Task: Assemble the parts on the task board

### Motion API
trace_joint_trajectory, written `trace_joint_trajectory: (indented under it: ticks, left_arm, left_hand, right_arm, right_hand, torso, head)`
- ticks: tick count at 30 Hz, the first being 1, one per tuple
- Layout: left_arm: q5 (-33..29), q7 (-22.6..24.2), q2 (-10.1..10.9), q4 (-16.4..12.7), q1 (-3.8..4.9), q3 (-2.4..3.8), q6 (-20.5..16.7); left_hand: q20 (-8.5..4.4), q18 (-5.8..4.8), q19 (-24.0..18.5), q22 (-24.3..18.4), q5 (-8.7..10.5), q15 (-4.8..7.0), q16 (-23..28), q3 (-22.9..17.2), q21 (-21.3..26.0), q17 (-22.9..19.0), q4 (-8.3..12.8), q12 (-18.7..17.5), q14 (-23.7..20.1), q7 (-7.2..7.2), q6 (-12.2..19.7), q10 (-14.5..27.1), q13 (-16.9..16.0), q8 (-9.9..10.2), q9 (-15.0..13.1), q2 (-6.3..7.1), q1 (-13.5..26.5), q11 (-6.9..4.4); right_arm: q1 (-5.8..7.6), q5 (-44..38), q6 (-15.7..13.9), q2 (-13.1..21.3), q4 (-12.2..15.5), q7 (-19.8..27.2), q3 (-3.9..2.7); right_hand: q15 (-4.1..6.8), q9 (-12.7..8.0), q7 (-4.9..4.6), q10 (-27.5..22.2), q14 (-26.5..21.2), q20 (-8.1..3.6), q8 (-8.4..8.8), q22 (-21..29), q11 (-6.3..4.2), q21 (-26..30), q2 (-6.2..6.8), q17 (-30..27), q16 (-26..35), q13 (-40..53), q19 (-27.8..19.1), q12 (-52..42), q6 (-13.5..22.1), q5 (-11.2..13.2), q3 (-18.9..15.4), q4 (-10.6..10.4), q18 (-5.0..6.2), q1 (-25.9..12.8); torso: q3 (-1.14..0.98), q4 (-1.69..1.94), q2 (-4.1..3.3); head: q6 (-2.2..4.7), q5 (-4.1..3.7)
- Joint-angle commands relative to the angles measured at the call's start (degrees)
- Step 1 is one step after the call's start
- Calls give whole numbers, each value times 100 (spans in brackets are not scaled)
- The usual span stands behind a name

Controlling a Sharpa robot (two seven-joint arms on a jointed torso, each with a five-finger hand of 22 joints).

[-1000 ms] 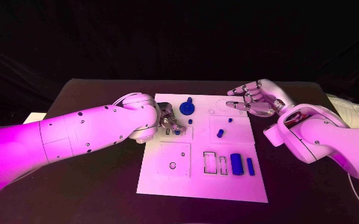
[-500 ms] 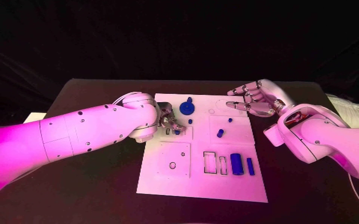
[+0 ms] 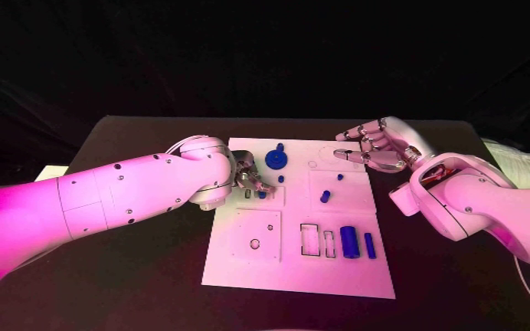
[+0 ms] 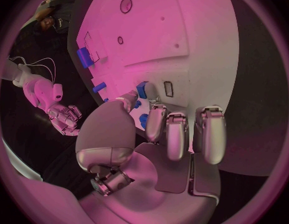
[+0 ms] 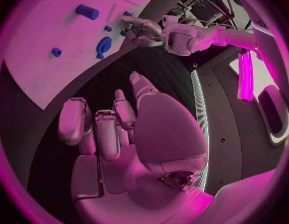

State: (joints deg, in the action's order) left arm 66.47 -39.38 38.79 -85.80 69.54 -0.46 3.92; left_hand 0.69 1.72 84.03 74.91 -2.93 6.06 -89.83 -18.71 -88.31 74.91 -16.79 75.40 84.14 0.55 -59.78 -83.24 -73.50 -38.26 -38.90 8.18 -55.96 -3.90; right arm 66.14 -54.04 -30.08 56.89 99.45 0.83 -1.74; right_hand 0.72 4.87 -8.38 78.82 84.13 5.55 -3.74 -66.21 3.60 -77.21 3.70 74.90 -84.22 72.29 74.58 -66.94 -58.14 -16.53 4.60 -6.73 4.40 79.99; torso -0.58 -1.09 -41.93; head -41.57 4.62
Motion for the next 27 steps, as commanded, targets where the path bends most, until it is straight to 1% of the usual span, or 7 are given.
trace_joint_trajectory:
  ticks: [1,8,14,17,23,26,27]
  left_arm:
    - [-47,-373,17,8,-49,-39,254]
    - [-17,-374,41,11,-47,-27,266]
    - [-9,-372,75,-32,-46,10,224]
    - [-8,-366,110,-82,-46,57,170]
    - [-89,-345,223,-234,-42,205,-17]
    - [-138,-331,296,-315,-19,273,-121]
    - [-165,-322,328,-347,4,295,-165]
  left_hand:
    - [-49,-118,473,1317,2,43,-17,139,-36,1509,0,2,586,0,-22,-48,-4,-32,-18,-29,136,-12]
    - [-53,-118,474,1319,2,47,-17,304,-36,1509,1,5,586,4,-12,-51,-11,-47,-40,-66,193,-16]
    - [-56,-115,467,1309,2,49,-17,421,-28,1509,-1,-5,586,4,-1,-47,-3,-54,-54,-73,212,-17]
    - [-58,-109,455,1290,1,50,-17,500,-14,1509,-3,-20,586,3,9,-39,12,-58,-62,-84,234,-16]
    - [-60,-96,424,1243,2,47,-17,737,22,1509,-7,-65,586,-9,50,-11,52,-57,-80,-128,341,-8]
    - [-61,-91,413,1228,3,45,-17,972,35,1509,-6,-78,586,-16,74,1,61,-62,-96,-176,473,-2]
    - [-60,-89,408,1220,3,44,-17,1052,42,1509,-6,-83,586,-17,80,4,65,-64,-102,-203,501,-1]
  right_arm:
    - [-3,-54,71,-4,-2,14,0]
    - [-3,-54,65,-5,-6,15,0]
    - [-3,-54,68,-10,-16,17,0]
    - [-3,-54,71,-14,-27,17,0]
    - [-4,-40,74,-25,-60,18,1]
    - [-5,-33,75,-31,-78,18,3]
    - [-5,-31,75,-34,-84,19,5]
  right_hand:
    - [12,-5,-2,-23,351,-7,-10,4,-32,31,-10,445,29,3,-29,27,47,-33,-19,-25,81,-57]
    - [12,-5,-2,-23,352,-7,-10,3,-32,31,-10,446,29,2,-29,27,47,-33,-19,-26,81,-58]
    - [12,-5,-2,-23,352,-7,-10,3,-32,31,-10,446,29,2,-29,27,47,-33,-19,-26,81,-58]
    - [12,-5,-2,-23,352,-7,-10,4,-32,32,-11,446,29,2,-29,28,48,-36,-20,-27,82,-60]
    - [12,-5,-2,-24,351,-7,-9,6,-32,34,-12,445,31,0,-30,29,49,-42,-22,-31,82,-65]
    - [12,-5,-1,-24,351,-8,-9,9,-32,36,-12,441,33,-1,-32,30,49,-45,-25,-35,83,-71]
    - [12,-5,-1,-24,351,-8,-9,9,-32,36,-12,441,33,-1,-32,30,49,-45,-25,-35,83,-71]
  torso:
    - [-1,0,-1]
    - [-4,-1,0]
    - [3,-1,-2]
    - [2,-2,-1]
    - [2,-8,0]
    - [4,-2,4]
    - [2,-4,1]
  head:
    - [-15,-1]
    - [-17,-7]
    - [-10,-8]
    - [-5,-13]
    - [15,-15]
    - [28,-25]
    - [32,-23]
